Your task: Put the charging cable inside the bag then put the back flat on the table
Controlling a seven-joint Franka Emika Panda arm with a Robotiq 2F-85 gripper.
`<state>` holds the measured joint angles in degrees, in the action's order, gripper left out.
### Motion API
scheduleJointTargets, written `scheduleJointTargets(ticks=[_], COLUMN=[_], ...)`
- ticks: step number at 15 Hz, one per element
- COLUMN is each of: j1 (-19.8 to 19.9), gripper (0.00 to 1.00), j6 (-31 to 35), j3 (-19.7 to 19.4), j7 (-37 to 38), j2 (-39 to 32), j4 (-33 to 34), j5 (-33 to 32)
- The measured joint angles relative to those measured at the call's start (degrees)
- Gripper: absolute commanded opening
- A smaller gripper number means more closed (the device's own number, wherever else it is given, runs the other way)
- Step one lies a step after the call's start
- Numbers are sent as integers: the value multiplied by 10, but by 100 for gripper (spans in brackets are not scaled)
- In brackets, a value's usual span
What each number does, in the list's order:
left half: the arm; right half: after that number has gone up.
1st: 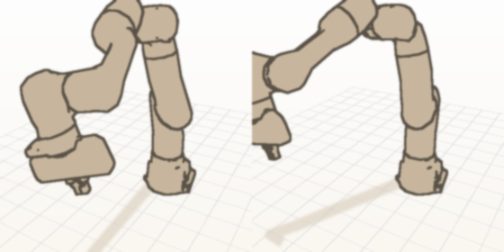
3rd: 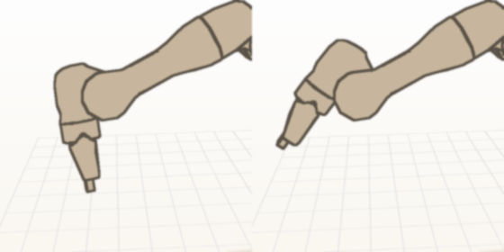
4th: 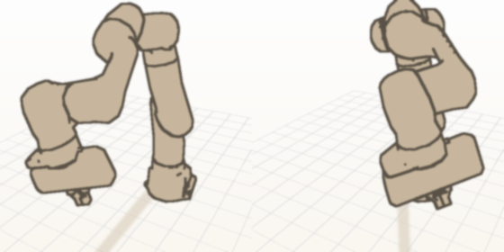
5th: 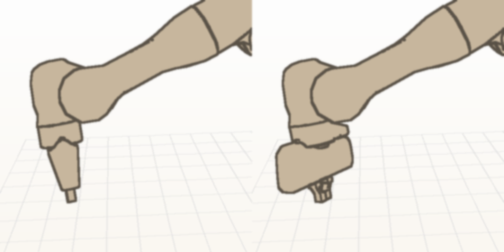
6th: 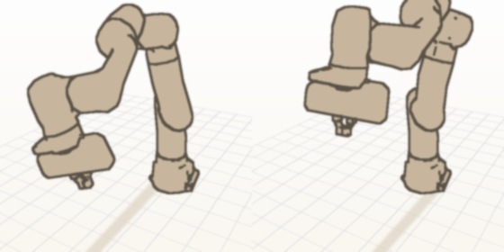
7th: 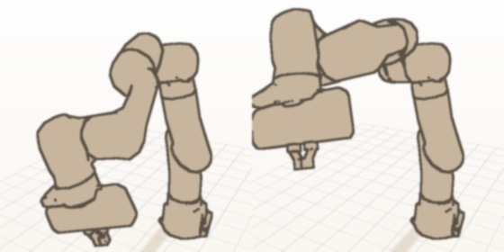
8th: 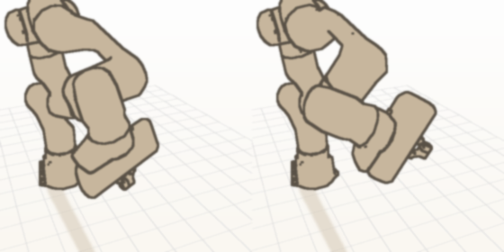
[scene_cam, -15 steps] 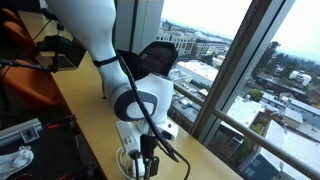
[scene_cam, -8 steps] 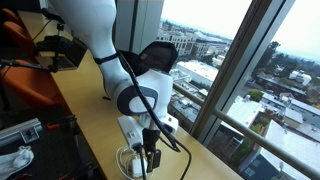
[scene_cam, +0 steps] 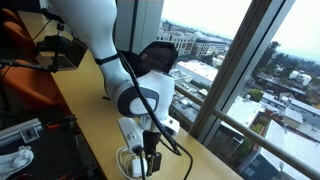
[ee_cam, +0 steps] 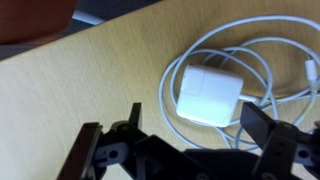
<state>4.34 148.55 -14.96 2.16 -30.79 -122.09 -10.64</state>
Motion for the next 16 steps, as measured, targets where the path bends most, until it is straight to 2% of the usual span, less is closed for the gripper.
scheduleJointTargets(ticks=[7,16], j1=[8,-14], gripper=[100,100], j6=[-7,-7], j3=[2,10], j7=[0,0], j2=[-21,-35], j4=[8,34], j5=[0,0])
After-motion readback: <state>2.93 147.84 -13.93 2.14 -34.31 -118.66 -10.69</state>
